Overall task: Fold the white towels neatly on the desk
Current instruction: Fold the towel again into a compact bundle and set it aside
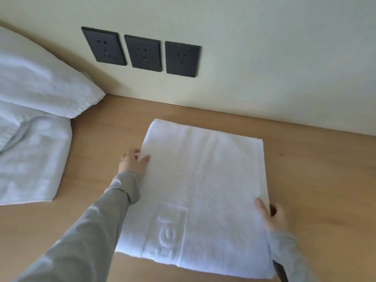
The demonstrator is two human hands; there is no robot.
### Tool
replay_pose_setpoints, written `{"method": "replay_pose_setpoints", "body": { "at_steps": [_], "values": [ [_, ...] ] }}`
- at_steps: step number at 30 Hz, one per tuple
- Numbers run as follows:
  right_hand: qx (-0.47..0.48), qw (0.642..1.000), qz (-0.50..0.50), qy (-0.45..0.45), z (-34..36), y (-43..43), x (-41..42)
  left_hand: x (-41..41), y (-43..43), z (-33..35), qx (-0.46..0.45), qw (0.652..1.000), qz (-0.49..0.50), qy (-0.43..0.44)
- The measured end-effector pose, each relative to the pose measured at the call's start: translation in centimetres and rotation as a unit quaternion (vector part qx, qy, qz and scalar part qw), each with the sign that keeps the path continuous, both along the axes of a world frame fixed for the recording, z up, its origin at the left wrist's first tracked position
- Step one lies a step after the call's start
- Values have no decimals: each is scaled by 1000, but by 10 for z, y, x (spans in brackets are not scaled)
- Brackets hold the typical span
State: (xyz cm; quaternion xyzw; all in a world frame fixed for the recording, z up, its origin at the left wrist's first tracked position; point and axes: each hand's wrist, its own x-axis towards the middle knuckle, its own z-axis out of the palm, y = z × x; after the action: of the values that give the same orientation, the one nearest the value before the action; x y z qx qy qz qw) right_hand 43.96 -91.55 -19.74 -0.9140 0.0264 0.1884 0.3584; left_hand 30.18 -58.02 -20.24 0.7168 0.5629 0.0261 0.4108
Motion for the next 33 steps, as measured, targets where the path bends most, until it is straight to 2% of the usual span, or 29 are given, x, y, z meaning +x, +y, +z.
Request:
{"method": "replay_pose_setpoints", "body": {
  "at_steps": [2,3,5,7,9,12,16,18,21,23,25,27,30,33],
  "values": [
    [-100,982,52,-148,0,6,-4,-5,-19,-2,111,991,-28,74],
    [-121,966,97,-208,5,14,-10,-9,-33,-2,180,978,-76,73],
    [-139,927,234,-259,13,38,-30,-19,-64,-2,255,937,-233,59],
    [-175,881,369,-240,7,53,-45,-30,-81,-10,270,888,-362,88],
    [-213,856,425,-201,-8,52,-50,-38,-81,-19,264,870,-402,108],
    [-225,861,421,-173,-23,44,-47,-39,-77,-20,256,866,-414,117],
    [-230,850,450,-150,-13,41,-48,-42,-73,-7,226,852,-458,118],
    [-227,831,486,-147,-3,29,-52,-56,-68,7,218,818,-522,108],
    [-222,791,542,-177,11,-6,-69,-95,-68,24,242,745,-620,51],
    [-243,766,570,-173,15,-26,-80,-120,-70,26,233,710,-661,64],
    [-270,754,576,-163,18,-34,-82,-128,-68,24,217,702,-671,102],
    [-275,748,577,-178,18,-32,-80,-127,-66,21,224,711,-658,104],
    [-251,753,572,-204,18,-29,-79,-120,-61,22,250,728,-636,45],
    [-171,771,556,-258,24,-31,-70,-115,-50,30,242,735,-633,-20]
  ]
}}
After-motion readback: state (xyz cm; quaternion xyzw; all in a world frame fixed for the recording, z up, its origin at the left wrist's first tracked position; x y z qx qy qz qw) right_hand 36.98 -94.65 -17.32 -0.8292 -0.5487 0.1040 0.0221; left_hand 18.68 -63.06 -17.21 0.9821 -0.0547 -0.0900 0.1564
